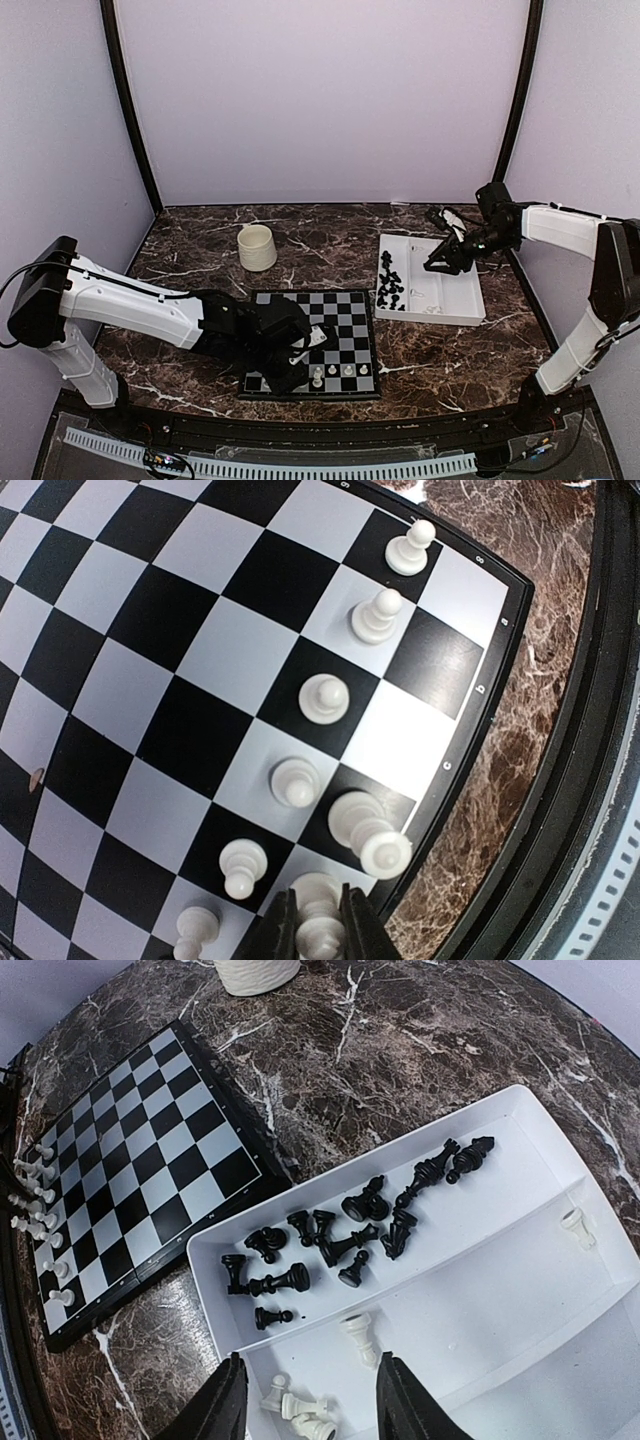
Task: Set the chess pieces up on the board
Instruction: Place the queen at d1.
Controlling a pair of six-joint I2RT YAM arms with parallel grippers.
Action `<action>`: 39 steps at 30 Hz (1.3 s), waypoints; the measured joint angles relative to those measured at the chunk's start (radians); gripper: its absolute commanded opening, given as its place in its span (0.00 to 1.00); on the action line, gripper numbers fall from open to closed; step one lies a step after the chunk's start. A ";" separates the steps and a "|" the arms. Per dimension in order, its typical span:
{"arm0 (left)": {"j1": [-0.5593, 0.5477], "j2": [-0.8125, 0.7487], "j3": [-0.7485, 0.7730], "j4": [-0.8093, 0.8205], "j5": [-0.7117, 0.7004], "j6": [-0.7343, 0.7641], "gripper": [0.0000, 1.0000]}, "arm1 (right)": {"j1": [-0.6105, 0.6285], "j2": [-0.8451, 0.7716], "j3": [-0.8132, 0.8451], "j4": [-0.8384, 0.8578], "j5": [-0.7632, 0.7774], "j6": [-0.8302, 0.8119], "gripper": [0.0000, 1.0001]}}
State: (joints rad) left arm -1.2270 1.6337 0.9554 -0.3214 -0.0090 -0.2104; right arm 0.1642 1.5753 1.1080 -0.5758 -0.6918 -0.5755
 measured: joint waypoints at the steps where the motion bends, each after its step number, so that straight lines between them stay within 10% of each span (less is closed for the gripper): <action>1: 0.000 0.000 -0.001 0.002 0.000 -0.001 0.17 | 0.000 0.000 0.000 0.000 0.000 0.000 0.45; 39: 0.000 -0.017 -0.024 0.013 0.000 -0.038 0.15 | 0.000 0.002 0.000 -0.001 -0.007 -0.003 0.46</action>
State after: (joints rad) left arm -1.2270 1.6169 0.9318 -0.3080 -0.0086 -0.2481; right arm 0.1642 1.5772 1.1080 -0.5766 -0.6991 -0.5785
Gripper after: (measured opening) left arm 0.147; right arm 0.457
